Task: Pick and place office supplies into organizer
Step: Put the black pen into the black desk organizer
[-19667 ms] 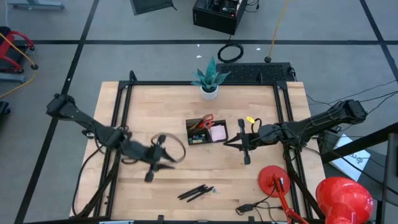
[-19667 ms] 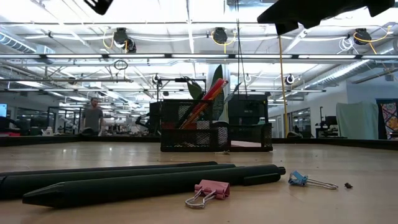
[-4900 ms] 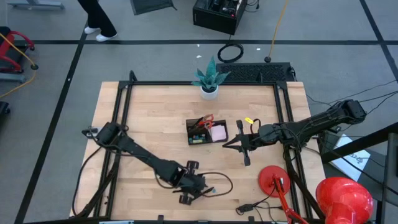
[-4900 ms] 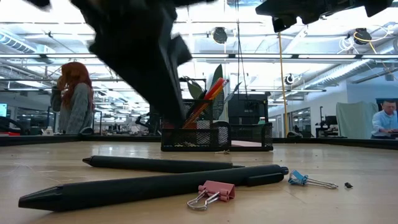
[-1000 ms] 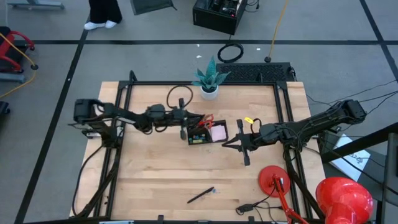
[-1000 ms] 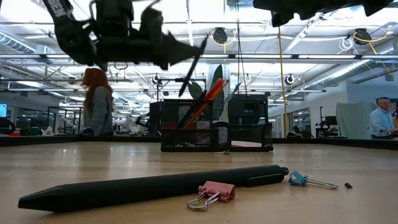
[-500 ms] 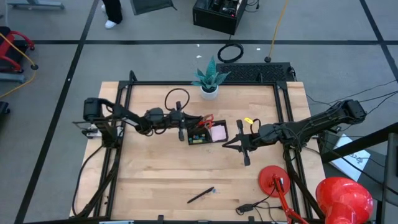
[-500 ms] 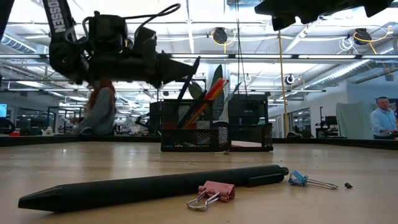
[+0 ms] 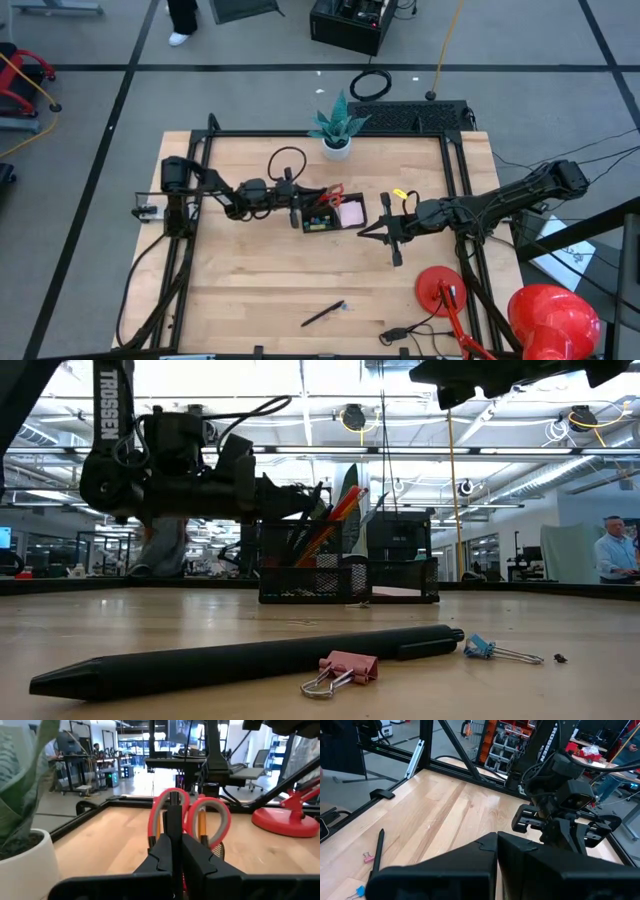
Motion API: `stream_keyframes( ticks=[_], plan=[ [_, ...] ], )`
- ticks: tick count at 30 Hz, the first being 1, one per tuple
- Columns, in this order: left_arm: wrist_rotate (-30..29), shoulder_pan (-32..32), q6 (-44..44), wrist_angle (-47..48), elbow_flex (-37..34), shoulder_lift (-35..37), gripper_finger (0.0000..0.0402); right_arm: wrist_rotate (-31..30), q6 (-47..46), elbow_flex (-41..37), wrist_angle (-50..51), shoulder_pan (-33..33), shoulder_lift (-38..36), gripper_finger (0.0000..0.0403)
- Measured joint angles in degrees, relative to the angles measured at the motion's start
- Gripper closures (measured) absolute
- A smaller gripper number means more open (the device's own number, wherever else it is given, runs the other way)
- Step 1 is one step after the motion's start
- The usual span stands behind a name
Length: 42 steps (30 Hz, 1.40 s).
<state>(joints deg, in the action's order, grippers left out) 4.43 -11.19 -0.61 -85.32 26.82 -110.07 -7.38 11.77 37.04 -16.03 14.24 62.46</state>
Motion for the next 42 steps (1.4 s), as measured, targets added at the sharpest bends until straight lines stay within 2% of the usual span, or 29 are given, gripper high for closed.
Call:
stream_keyframes(
  ticks=[6,13,20,28,34,38,42],
  plan=[
    [0.0,-0.1,0.0,-2.0,0.0,-1.3,0.0387,0.0,0.0,0.0,0.0,0.0,0.0,0.0399],
    [0.0,-0.1,0.3,1.4,0.1,-1.1,0.0390,0.0,0.0,0.0,0.0,0.0,0.0,0.0399],
    [0.1,0.0,-1.1,1.3,0.1,-1.1,0.0346,0.0,0.0,0.0,0.0,0.0,0.0,0.0399],
    [2.4,0.0,-1.0,1.4,0.0,-0.5,0.0274,0.0,0.0,0.0,0.0,0.0,0.0,0.0399],
    [3.2,1.4,3.9,-2.5,-0.1,-0.3,0.0239,0.0,0.2,0.0,0.0,0.0,0.0,0.0399],
    [3.5,3.1,6.3,0.3,0.2,8.6,0.0239,0.0,0.5,0.0,0.0,0.0,0.0,0.0399],
    [2.3,5.6,9.3,16.0,0.4,21.9,0.0247,0.0,0.9,0.0,0.1,0.0,0.0,0.0399]
  ],
)
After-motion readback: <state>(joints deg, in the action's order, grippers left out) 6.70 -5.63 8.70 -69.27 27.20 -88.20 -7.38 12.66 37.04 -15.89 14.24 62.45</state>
